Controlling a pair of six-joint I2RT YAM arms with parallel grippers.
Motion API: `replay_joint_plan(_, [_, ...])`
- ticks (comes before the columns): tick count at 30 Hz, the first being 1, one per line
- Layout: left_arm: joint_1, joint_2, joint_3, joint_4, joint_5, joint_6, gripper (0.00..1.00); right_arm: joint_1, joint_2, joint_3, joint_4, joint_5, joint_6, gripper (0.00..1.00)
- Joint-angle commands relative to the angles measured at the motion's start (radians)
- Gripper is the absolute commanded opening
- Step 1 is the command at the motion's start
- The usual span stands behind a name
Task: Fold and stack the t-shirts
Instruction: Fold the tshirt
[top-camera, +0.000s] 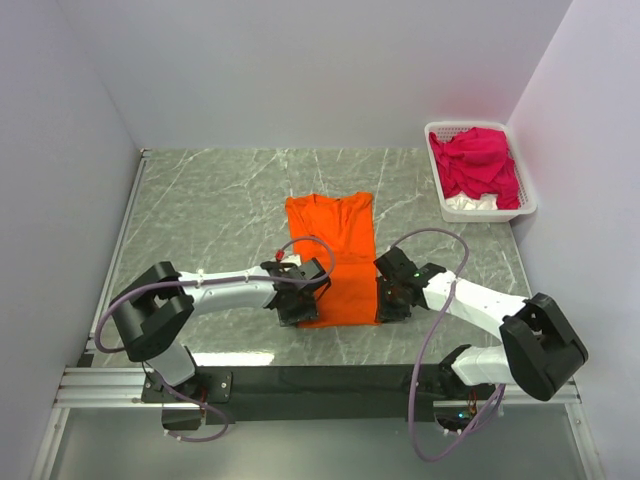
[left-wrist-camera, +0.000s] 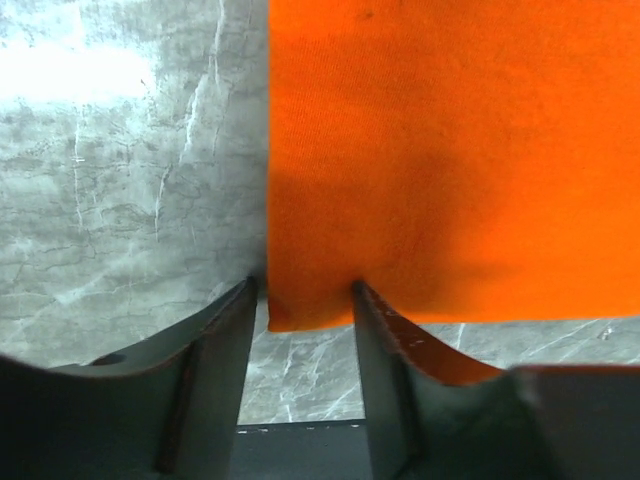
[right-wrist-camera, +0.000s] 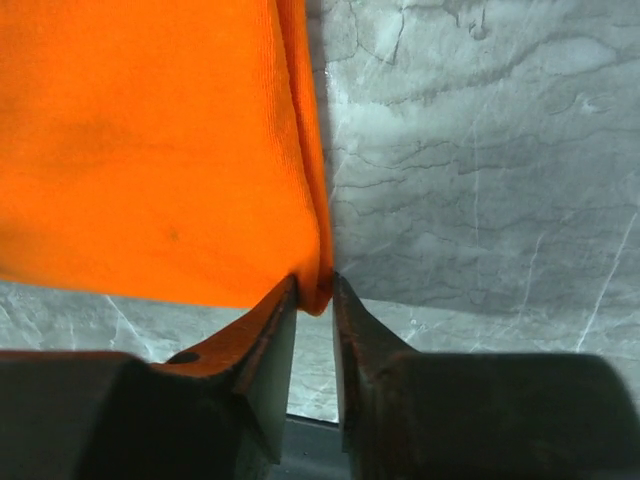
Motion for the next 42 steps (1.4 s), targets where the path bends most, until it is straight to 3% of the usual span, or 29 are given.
replay_joint_plan(1, [-0.001,0.038,0.002,-0.022,0.021,0.007,0.49,0.010,0.024,-0.001,-0.056,0.073,0.017,0.26])
replay_joint_plan(11, [-0.004,0.098,0.002,-0.065,0.058,0.057,0.33,0.007,0.041,0.010,-0.051,0.053,0.021,0.05])
replay_joint_plan(12, [-0.006,0.106,0.004,-0.068,0.059,0.063,0.23,0.007,0.044,0.011,-0.048,0.050,0.021,0.03])
replay_joint_plan(14, [-0.007,0.110,0.001,-0.077,0.059,0.066,0.16,0.007,0.049,0.018,-0.047,0.050,0.014,0.00])
replay_joint_plan(16, [-0.007,0.098,-0.007,-0.080,0.067,0.072,0.01,0.007,0.049,0.034,-0.062,0.050,0.007,0.00])
replay_joint_plan(22, [-0.018,-0.027,-0.050,-0.148,0.085,0.080,0.01,0.010,-0.047,0.071,-0.169,0.002,-0.011,0.00])
replay_joint_plan(29, [-0.188,-0.187,-0.118,-0.202,0.197,0.018,0.01,0.121,-0.186,0.074,-0.360,-0.097,0.021,0.00])
replay_joint_plan(35, [-0.308,-0.327,-0.174,-0.222,0.265,-0.136,0.01,0.209,-0.364,0.087,-0.542,-0.119,0.122,0.00])
replay_joint_plan(39, [-0.302,-0.435,-0.161,-0.260,0.236,-0.169,0.01,0.211,-0.427,0.189,-0.634,-0.064,0.135,0.00])
replay_joint_plan(42, [-0.190,-0.509,-0.145,-0.281,0.219,-0.143,0.01,0.206,-0.387,0.311,-0.671,0.004,0.109,0.00])
